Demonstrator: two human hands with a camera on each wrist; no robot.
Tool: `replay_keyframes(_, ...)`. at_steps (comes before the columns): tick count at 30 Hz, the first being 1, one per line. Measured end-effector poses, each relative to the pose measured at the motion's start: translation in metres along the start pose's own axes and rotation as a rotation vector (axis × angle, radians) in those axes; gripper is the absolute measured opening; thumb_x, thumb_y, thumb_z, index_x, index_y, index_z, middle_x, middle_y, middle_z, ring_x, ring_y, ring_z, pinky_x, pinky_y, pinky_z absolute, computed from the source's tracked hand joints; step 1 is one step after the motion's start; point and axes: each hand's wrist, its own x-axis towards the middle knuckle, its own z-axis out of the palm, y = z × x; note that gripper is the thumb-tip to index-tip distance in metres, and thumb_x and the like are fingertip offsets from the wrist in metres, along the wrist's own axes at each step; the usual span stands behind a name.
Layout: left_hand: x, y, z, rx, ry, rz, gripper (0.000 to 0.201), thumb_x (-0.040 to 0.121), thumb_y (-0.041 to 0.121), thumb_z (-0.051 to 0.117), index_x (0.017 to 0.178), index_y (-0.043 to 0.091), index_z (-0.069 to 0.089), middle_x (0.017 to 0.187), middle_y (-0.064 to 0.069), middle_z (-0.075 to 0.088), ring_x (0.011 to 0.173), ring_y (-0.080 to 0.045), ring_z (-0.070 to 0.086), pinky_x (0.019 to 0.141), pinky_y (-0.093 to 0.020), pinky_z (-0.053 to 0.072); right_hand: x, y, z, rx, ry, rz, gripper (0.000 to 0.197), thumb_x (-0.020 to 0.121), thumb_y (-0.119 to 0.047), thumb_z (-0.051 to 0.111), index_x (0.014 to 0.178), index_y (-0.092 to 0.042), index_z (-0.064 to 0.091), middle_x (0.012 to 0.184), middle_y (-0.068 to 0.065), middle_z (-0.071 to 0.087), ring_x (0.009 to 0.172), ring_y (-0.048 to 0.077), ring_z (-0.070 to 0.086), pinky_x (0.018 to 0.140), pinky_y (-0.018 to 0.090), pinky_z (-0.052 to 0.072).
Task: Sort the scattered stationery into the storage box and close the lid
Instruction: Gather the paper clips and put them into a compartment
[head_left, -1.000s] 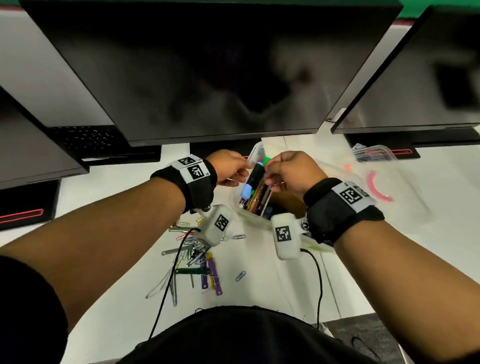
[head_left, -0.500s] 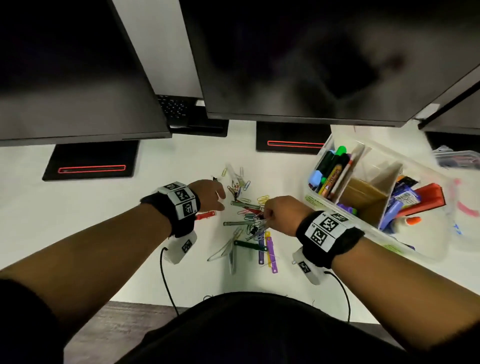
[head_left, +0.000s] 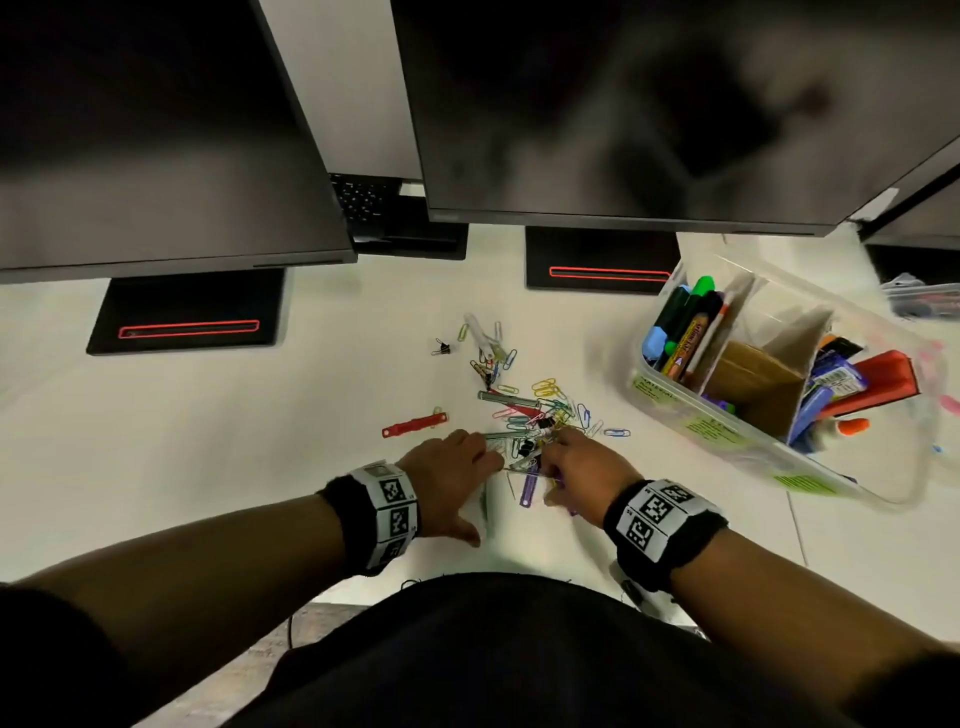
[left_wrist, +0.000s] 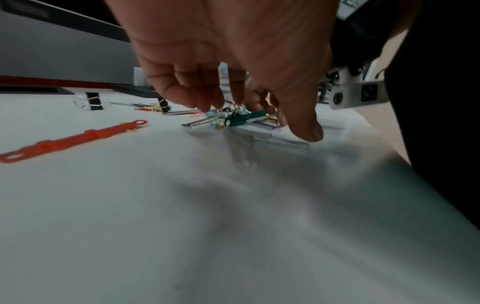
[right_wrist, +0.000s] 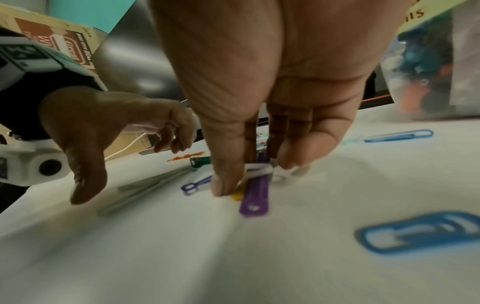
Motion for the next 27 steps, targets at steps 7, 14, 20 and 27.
replay_keyframes(7, 0.009, -0.004, 0.001, -0.184, 0.000, -0.114, 0.086, 0.072, 0.070, 0.058, 0.137, 0.021, 0.031, 0.133, -0.006, 0.043, 0.117, -0.024, 0.047, 0.096, -0.038, 0.047, 0.005, 0.004, 0.003, -0.013, 0.072, -0.002, 0.020, 0.090, -0.019, 0.055, 0.107, -0.010, 0.060, 0.117, 0.011, 0.051, 0.106, 0.032, 0.055, 0.088, 0.036, 0.045)
replay_keyframes(14, 0.018, 0.010, -0.002, -0.303, -0.022, -0.205, 0.076, 0.074, 0.041, 0.073, 0.133, 0.017, 0.032, 0.124, -0.010, 0.051, 0.107, -0.028, 0.057, 0.087, -0.038, 0.051, 0.001, 0.011, -0.014, 0.129, 0.107, 0.100, 0.017, 0.090, -0.010, 0.051, 0.102, -0.006, 0.062, 0.112, 0.016, 0.059, 0.103, 0.030, 0.056, 0.079, 0.027, 0.036)
replay_keyframes(20, 0.024, 0.006, -0.012, -0.330, -0.033, -0.196, 0.058, 0.084, 0.013, 0.061, 0.134, 0.016, 0.031, 0.111, -0.013, 0.056, 0.097, -0.029, 0.060, 0.075, -0.035, 0.047, -0.007, 0.021, -0.022, 0.180, 0.106, 0.168, 0.011, 0.088, -0.015, 0.056, 0.093, -0.008, 0.062, 0.105, 0.016, 0.064, 0.095, 0.029, 0.057, 0.070, 0.023, 0.030)
replay_keyframes(27, 0.026, -0.010, -0.016, -0.378, 0.001, -0.268, 0.044, 0.085, 0.015, 0.053, 0.125, 0.023, 0.035, 0.105, -0.006, 0.063, 0.089, -0.023, 0.060, 0.078, -0.035, 0.051, -0.012, 0.029, -0.020, 0.299, 0.065, 0.279, 0.014, 0.092, -0.011, 0.042, 0.091, -0.016, 0.055, 0.110, 0.017, 0.066, 0.102, 0.031, 0.062, 0.084, 0.031, 0.045)
